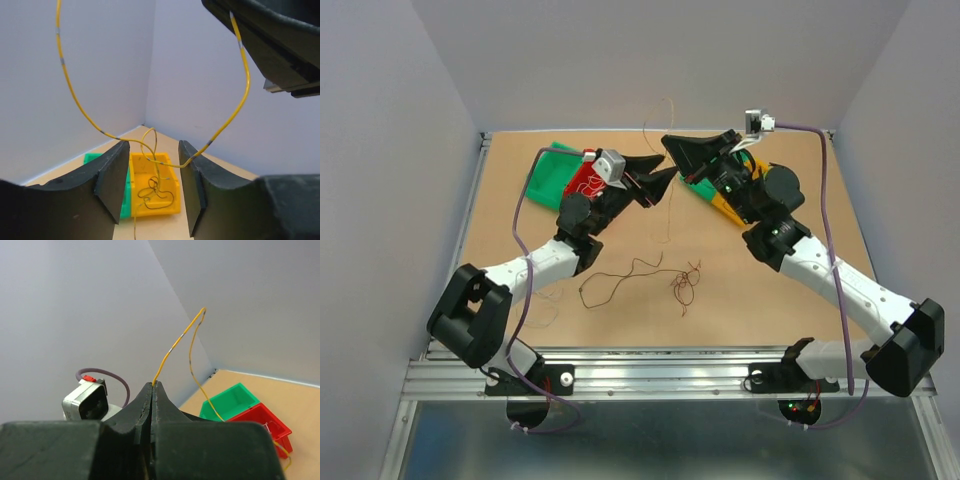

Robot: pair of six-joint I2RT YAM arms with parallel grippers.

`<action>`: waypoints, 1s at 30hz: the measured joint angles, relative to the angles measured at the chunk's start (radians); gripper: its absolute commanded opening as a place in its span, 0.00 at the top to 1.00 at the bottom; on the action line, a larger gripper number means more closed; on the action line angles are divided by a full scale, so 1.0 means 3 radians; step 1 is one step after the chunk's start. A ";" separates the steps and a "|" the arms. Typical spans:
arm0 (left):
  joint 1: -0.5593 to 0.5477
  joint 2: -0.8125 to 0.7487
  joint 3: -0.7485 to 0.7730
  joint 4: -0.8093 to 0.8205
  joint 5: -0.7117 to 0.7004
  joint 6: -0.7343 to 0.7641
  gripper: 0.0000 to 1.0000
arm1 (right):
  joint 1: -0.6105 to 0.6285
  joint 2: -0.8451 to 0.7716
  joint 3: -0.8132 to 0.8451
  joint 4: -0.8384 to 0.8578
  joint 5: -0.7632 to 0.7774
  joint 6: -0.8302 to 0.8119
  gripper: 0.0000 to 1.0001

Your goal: Untangle the cables

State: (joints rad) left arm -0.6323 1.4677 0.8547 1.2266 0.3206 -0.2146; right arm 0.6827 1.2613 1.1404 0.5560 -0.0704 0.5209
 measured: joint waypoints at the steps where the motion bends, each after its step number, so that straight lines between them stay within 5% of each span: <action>1: 0.0004 -0.0015 -0.0028 0.0037 -0.0034 0.0014 0.46 | 0.0004 0.0000 -0.0029 0.0038 0.0000 0.0008 0.99; 4: 0.0032 -0.0064 -0.0100 0.0088 -0.0118 0.0037 0.50 | 0.0033 0.0000 -0.0141 0.0126 0.0011 0.0039 1.00; 8: 0.0067 -0.0070 -0.0103 0.0122 -0.0214 0.0062 1.00 | 0.0058 0.0000 -0.0249 0.0191 0.0031 0.0088 0.99; 16: 0.0114 -0.0070 -0.0103 0.0125 -0.0384 0.0122 1.00 | 0.0103 -0.0010 -0.0315 0.0254 0.0034 0.0113 0.99; 30: 0.0303 -0.0593 -0.0234 -0.0326 0.0114 0.0467 1.00 | 0.0107 -0.0673 -0.1077 0.0270 0.0633 -0.0168 0.58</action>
State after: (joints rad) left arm -0.5415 1.2900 0.7845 1.1290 0.3550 -0.0746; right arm 0.7147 1.0595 0.8173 0.6369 0.1196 0.4706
